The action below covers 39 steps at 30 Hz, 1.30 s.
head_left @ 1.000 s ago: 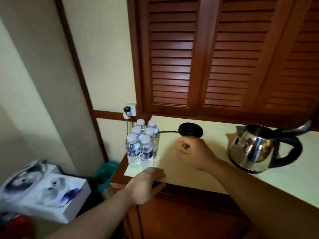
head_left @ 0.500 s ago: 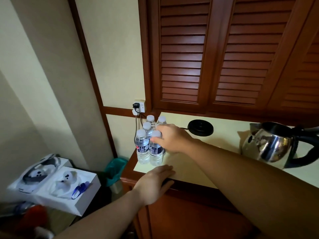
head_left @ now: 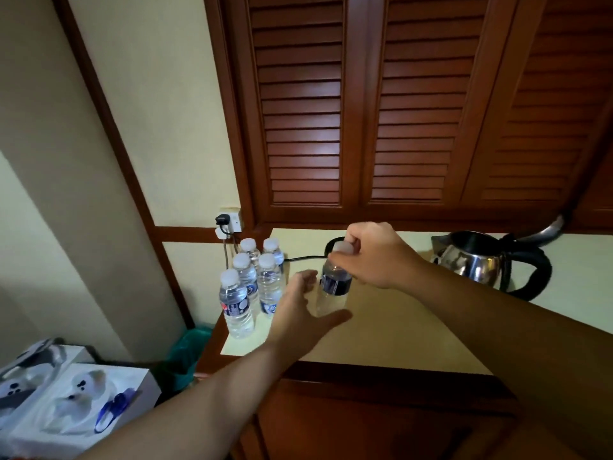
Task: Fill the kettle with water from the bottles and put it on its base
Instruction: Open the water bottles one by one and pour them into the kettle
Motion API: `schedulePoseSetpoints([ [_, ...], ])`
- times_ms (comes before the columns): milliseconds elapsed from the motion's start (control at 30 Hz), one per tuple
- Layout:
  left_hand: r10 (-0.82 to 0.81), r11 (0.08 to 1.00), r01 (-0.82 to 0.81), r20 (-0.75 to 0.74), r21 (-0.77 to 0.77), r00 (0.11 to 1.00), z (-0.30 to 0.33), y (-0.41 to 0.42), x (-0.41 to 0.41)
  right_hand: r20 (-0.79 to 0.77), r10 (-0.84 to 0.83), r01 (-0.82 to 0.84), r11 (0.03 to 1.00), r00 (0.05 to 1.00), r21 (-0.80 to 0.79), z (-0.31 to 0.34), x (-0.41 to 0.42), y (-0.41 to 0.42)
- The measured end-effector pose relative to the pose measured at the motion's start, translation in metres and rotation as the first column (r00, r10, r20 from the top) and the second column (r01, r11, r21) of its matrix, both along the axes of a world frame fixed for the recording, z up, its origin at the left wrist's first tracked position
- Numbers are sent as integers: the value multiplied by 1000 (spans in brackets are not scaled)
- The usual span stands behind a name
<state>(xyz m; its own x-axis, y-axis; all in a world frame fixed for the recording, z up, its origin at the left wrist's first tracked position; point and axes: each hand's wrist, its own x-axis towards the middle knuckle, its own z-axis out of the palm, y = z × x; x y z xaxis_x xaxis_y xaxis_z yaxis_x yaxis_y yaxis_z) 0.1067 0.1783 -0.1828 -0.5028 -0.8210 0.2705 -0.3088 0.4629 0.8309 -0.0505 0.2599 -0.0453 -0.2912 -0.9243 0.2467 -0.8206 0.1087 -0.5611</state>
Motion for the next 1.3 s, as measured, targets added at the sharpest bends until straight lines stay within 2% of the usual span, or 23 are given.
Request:
schedulePoseSetpoints([
  [133, -64, 998, 64, -5, -25, 998, 20, 19, -34, 14, 18, -19, 999, 1000, 50, 5, -23, 21],
  [267, -127, 989, 126, -6, -72, 992, 22, 37, -59, -169, 26, -6, 993, 985, 118, 18, -51, 37],
  [333, -147, 988, 147, 15, -54, 989, 22, 43, -71, -171, 59, -29, 985, 983, 173, 24, -68, 45],
  [400, -219, 975, 218, 12, 44, 976, 26, 48, -80, -130, 142, -114, 972, 981, 204, 28, -86, 53],
  [500, -415, 888, 422, -76, 182, 907, 32, 57, -90, -63, 327, -305, 925, 943, 228, 38, -113, 66],
  [667, -428, 870, 453, -159, 195, 890, 32, 74, -113, -32, 458, -426, 847, 888, 318, 50, -147, 78],
  [867, -386, 880, 428, -217, 205, 897, 31, 94, -133, 53, 419, -414, 856, 906, 310, 51, -164, 91],
  [1033, -389, 867, 445, -254, 225, 885, 36, 95, -145, 0, 326, -320, 928, 945, 192, 54, -169, 96],
  [1167, -400, 868, 448, -231, 216, 887, 31, 83, -149, -59, 256, -244, 956, 965, 166, 63, -175, 108],
  [1300, -365, 892, 403, -198, 203, 909, 22, 68, -149, -33, 116, -109, 982, 993, 157, 15, -189, 119],
])
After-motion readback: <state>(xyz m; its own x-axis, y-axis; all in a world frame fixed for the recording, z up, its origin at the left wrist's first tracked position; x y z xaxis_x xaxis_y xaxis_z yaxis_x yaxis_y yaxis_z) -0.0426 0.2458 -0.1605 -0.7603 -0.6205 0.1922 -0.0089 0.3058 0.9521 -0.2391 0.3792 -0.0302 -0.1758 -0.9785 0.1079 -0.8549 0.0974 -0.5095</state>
